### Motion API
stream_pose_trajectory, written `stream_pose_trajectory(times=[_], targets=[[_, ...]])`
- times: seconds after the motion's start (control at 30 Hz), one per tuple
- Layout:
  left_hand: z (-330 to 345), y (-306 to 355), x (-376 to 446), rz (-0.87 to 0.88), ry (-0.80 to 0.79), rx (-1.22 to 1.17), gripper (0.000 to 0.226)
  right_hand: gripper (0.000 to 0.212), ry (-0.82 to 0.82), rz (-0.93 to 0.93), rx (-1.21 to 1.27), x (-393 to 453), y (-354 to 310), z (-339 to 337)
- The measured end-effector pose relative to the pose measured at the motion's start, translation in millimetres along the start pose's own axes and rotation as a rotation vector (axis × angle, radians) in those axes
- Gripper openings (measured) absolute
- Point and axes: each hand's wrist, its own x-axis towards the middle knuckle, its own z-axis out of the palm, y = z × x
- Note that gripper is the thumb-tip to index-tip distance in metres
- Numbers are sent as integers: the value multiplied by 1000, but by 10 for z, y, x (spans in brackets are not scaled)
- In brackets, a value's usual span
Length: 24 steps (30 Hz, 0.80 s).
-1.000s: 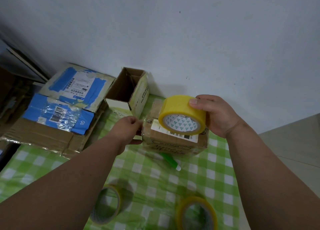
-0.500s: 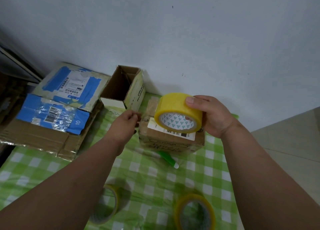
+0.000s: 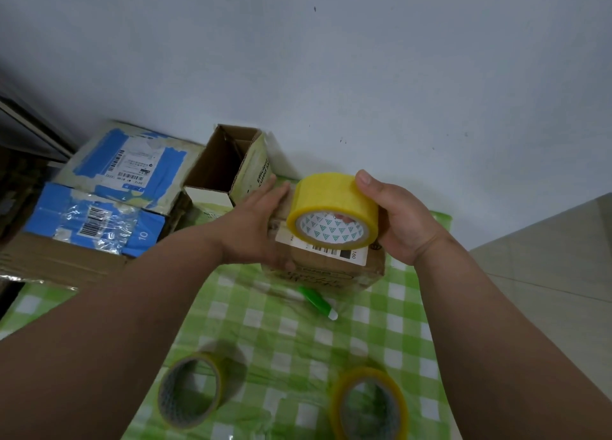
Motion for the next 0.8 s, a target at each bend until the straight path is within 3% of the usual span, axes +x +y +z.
stream_pose_trajectory(times=[0.13,0.3,0.53,0.67,0.8], targets=[[129,8,92,91,93,15,141,76,9,-10,-40,-22,-18,-3],[172,-60,78,45,148,-65,141,104,39,-76,-166,-82,-81,9],[145,-53,70,16,146,-109,138,38,42,-186,-245,-156,-255,-169],[142,-76,91,12,145,-119,133,27,68,-218,-363,-226,-390,-312],[148,-64,98,23,146,-123,132,30,89,-213,-453,-306,-449,-438]])
